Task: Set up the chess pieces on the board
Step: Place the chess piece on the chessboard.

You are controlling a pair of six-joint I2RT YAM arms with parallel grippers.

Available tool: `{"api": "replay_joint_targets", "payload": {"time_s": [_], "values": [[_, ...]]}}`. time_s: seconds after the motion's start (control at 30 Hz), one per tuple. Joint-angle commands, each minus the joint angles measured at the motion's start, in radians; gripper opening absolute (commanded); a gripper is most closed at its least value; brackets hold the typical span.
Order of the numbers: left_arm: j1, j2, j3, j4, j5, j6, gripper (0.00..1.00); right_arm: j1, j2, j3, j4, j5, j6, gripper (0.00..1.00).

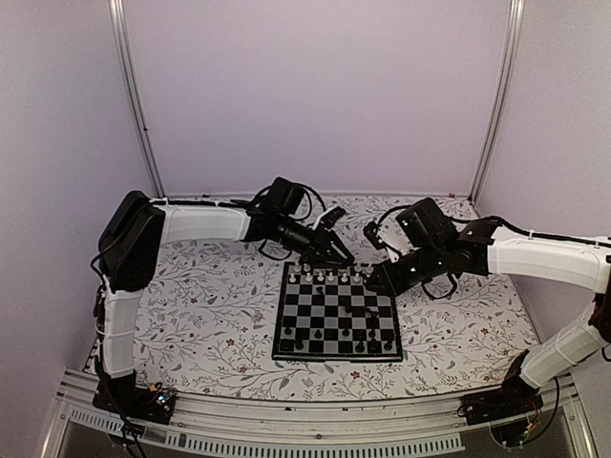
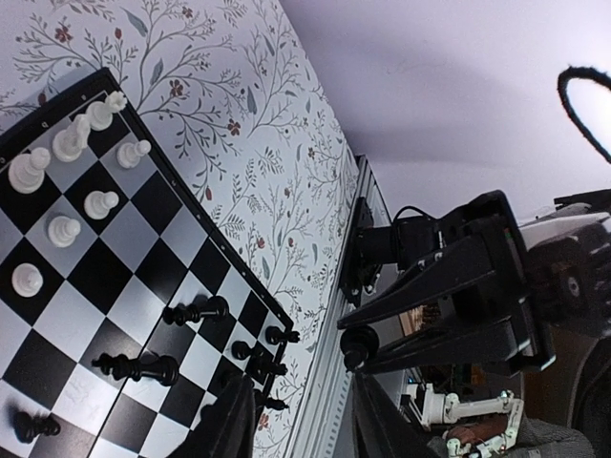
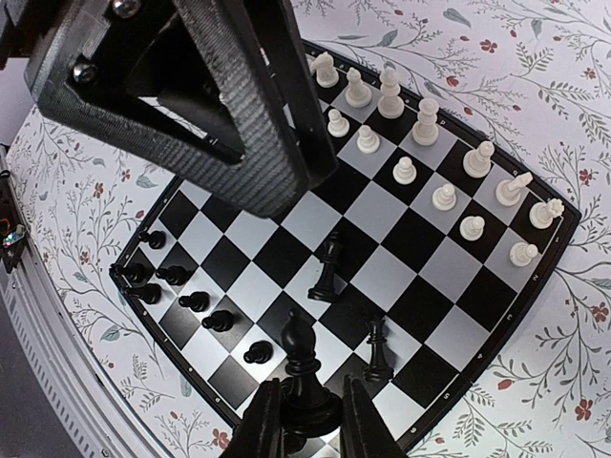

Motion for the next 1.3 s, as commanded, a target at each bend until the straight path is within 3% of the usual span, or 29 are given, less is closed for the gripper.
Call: {"api": "replay_joint_targets", "payload": {"time_s": [0.0,0.63,0.9,1.27], "values": [[-0.014,0.027,0.049,0.012,0.052,-0.002,0.38,0.006,-0.002,0.009,0.024,-0.014,-0.014,0.17],[-0.039,0.077,0.052,0.08,0.116,-0.048,0.36,0.006,0.071,0.084,0.051,-0.02,-0.019,0.17],[-0.042,0.087,0.055,0.117,0.141,-0.065,0.16,0.007,0.093,0.098,0.043,-0.012,-0.029,0.17],[-0.033,0.091,0.049,0.141,0.159,-0.082,0.06,0.006,0.132,0.122,0.04,0.016,-0.01,0.2]]}}
